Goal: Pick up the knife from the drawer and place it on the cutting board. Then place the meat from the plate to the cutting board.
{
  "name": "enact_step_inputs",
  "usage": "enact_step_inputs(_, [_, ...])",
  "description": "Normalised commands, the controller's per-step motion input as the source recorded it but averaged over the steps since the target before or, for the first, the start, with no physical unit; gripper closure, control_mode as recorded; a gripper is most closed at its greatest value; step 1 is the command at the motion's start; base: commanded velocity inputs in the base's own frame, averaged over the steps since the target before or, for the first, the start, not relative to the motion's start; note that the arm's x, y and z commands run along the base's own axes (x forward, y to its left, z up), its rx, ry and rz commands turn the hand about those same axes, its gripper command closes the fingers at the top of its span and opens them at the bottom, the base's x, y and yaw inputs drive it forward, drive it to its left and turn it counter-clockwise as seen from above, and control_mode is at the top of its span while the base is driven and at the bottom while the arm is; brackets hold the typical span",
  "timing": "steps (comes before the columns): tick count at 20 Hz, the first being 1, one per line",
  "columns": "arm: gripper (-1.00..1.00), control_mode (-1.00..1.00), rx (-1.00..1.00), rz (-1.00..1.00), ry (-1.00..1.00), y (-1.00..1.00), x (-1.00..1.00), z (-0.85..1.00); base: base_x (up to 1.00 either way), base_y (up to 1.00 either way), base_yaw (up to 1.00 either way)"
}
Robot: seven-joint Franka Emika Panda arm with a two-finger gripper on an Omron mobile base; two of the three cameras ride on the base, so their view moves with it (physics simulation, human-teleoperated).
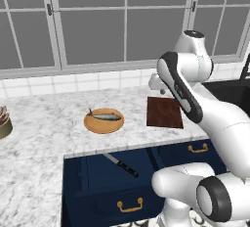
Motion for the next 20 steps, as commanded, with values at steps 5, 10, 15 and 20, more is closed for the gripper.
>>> enact_step_inputs(5, [-1.0, -1.0, -0.01, 0.0, 0.0, -0.04, -0.39, -0.12, 0.0, 0.0, 0.0])
enact_step_inputs(10, [-1.0, -1.0, -0.01, 0.02, 0.0, -0.01, -0.6, -0.44, 0.0, 0.0, 0.0])
enact_step_inputs(15, [-1.0, -1.0, 0.0, 0.05, 0.0, 0.0, -0.51, -0.43, 0.0, 0.0, 0.0])
enact_step_inputs(20, [-1.0, -1.0, 0.0, 0.08, 0.02, 0.0, -0.44, -0.41, 0.0, 0.0, 0.0])
